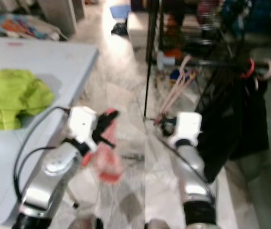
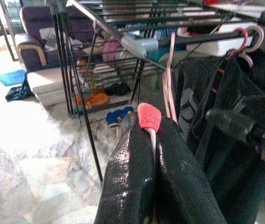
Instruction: Hang hanger
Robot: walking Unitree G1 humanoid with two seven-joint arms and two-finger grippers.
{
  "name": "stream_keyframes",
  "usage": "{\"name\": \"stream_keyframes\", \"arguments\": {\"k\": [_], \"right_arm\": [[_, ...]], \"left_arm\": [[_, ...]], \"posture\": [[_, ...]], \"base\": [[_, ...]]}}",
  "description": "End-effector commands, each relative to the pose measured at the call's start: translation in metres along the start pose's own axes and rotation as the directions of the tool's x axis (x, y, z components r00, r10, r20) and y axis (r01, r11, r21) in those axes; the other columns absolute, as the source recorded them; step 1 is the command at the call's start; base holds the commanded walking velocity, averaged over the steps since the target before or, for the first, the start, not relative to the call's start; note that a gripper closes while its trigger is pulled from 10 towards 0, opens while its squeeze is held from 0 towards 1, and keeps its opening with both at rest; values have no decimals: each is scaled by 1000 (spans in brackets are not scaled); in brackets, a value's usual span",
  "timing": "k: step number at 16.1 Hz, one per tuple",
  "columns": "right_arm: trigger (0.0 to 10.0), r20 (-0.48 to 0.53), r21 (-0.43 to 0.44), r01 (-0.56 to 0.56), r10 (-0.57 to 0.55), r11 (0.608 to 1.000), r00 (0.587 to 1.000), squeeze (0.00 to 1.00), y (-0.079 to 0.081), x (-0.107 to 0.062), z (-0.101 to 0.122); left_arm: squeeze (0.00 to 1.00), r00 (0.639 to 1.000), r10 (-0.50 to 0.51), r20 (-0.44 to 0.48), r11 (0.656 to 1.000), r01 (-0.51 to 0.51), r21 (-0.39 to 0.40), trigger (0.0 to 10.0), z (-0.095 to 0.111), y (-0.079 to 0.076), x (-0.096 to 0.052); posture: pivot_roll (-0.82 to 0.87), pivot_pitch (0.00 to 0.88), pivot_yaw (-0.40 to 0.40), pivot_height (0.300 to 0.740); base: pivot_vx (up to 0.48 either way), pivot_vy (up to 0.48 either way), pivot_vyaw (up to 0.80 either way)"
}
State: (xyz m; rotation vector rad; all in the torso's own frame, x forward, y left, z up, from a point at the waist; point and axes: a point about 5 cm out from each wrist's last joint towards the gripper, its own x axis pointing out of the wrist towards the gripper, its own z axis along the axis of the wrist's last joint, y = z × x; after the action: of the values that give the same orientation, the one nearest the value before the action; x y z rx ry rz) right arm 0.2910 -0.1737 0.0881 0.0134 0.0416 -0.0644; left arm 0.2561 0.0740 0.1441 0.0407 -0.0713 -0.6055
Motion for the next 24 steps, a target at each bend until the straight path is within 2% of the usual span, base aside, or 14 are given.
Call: {"name": "stream_keyframes", "arguments": {"k": [1,12,21,23,24], "right_arm": [[10000,8,7,-21,21,1000,1000,0,10,2,2],[10000,4,4,-19,19,1000,1000,0,9,2,1],[10000,4,8,-23,23,1000,1000,0,11,3,1],[10000,-19,15,-59,59,998,998,0,15,3,0],[10000,-55,-1,-112,111,994,992,0,21,2,-3]], "left_arm": [[0,1000,3,21,1000,-3,16,10000,5,5,-2],[0,1000,9,8,1000,-10,12,10000,4,3,1],[0,999,33,-9,999,-32,22,10000,3,9,-2],[0,999,36,-12,999,-36,25,10000,3,10,-2],[0,999,36,-14,999,-36,27,10000,3,10,-3]], "posture": [[20,69,-24,740],[17,70,-22,740],[23,71,-24,740],[23,71,-24,740],[29,68,-26,740]], "base": [[461,0,0],[430,49,0],[0,0,0],[0,0,0],[0,0,0]]}}
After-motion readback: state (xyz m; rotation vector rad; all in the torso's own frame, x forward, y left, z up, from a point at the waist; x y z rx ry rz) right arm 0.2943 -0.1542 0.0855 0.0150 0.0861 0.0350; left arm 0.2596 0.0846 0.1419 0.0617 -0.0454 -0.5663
